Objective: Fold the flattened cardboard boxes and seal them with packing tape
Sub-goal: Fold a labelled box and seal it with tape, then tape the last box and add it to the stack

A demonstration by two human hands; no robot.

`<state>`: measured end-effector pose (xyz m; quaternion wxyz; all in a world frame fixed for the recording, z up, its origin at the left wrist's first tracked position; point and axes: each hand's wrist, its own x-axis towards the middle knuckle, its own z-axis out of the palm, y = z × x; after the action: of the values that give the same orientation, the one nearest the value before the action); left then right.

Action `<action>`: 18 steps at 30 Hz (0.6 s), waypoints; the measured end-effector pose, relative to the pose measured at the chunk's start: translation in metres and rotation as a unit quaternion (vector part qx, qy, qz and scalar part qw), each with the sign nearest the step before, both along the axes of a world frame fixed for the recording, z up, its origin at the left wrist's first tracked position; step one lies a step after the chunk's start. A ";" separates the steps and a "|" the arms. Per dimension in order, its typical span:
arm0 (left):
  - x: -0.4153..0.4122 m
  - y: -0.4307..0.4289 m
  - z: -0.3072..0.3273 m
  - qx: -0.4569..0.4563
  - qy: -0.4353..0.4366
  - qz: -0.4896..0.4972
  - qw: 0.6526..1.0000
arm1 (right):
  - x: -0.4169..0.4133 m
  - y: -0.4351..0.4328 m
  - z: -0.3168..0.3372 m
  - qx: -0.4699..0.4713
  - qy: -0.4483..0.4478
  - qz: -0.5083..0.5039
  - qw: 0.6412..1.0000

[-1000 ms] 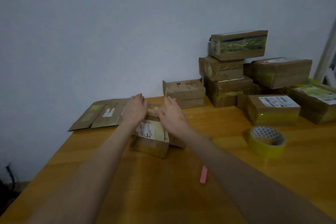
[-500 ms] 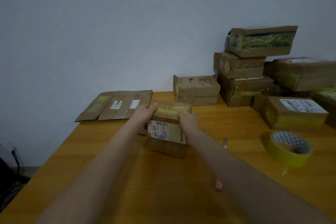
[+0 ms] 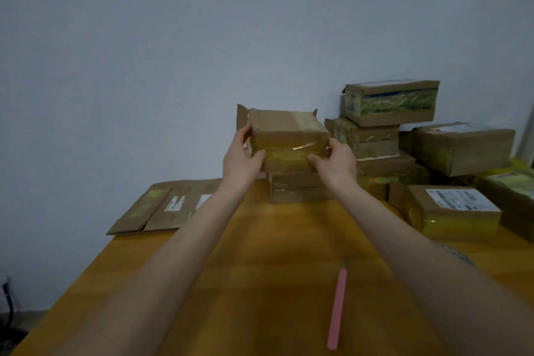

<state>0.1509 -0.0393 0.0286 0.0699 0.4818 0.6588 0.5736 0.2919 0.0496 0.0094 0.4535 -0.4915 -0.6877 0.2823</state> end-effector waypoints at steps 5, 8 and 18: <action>-0.008 0.081 0.000 -0.053 0.021 -0.001 0.998 | -0.014 0.056 0.002 -0.028 0.015 -0.022 0.999; -0.013 0.120 -0.019 -0.092 -0.009 -0.054 0.994 | -0.020 0.082 -0.009 -0.064 -0.021 -0.015 0.998; -0.033 0.113 -0.057 -0.188 0.068 0.000 0.980 | -0.048 0.061 -0.035 0.038 -0.055 -0.060 0.996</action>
<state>0.1184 0.0739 -0.0283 0.1141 0.4982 0.7580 0.4052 0.2435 0.1102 -0.0253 0.4496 -0.5295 -0.6908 0.2008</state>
